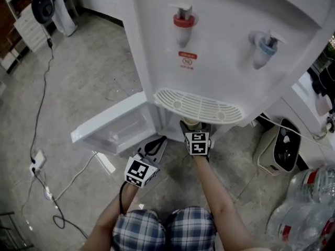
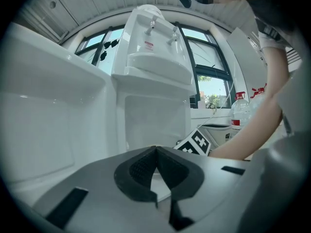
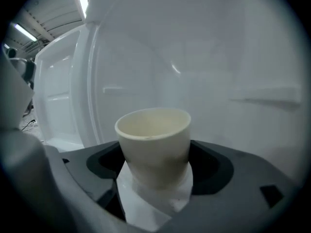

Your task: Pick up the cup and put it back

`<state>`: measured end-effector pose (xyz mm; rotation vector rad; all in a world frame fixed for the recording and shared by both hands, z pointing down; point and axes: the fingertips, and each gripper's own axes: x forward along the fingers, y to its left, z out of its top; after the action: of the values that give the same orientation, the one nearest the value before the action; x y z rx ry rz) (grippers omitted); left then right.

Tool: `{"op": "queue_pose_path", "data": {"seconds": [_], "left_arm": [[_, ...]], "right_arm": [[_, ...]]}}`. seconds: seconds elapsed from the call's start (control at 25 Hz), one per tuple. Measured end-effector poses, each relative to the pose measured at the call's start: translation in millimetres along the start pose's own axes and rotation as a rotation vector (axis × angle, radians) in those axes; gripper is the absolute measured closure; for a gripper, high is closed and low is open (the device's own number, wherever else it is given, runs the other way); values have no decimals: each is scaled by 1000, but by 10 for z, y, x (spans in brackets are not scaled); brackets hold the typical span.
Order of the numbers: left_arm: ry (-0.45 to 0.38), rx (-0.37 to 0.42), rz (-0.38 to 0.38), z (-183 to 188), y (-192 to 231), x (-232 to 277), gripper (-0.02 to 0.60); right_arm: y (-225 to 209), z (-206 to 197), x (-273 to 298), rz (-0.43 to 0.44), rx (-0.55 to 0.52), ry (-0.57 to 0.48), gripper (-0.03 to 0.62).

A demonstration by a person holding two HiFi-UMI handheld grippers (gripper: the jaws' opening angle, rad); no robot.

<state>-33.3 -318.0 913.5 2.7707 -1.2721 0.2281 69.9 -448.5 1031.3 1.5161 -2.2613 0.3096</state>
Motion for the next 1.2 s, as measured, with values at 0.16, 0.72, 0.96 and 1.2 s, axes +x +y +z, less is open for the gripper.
{"op": "queue_pose_path", "data": {"seconds": [0.16, 0.72, 0.96, 1.2], "left_arm": [[4, -4, -2, -7, 1, -21, 557], [-10, -4, 19, 2, 20, -51, 557], [-18, 3, 26, 67, 19, -81, 557], [-28, 9, 22, 137, 24, -88, 557]], "right_arm": [[-43, -145, 90, -6, 76, 22, 174], [-40, -23, -127, 36, 173, -56, 91], [134, 121, -411, 99, 146, -93, 91], [210, 416, -1149, 148, 159, -229, 120]]}}
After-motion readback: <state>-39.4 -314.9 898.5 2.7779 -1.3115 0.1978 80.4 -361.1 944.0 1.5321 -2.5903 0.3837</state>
